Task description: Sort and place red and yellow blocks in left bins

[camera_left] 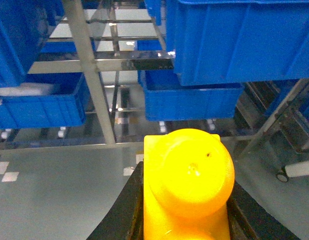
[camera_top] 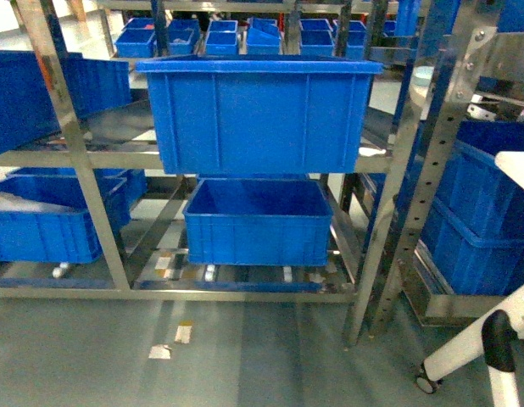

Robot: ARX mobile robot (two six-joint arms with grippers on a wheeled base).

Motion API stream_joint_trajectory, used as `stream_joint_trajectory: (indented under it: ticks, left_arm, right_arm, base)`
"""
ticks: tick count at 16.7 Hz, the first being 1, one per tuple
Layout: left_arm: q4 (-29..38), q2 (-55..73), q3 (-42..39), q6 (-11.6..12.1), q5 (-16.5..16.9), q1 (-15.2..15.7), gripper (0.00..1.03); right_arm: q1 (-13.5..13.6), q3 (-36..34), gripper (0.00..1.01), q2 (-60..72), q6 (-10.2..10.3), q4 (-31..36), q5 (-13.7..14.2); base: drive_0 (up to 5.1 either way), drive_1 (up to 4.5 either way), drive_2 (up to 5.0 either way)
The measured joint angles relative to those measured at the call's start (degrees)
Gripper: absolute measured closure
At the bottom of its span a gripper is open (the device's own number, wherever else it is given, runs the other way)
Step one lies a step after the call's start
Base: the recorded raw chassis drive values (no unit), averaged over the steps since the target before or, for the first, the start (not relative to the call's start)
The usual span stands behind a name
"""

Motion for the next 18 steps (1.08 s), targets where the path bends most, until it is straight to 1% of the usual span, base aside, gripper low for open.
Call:
stream_joint_trajectory:
  ticks: [18]
  left_arm:
    - [-0.04,0.0,0.0,0.0,0.02,-0.02,0.76]
  right_arm:
    - [0.0,-0.02,0.73,0.0,0.0,0.13,-0.02]
  base:
    - [-4.8,3.52,1.3]
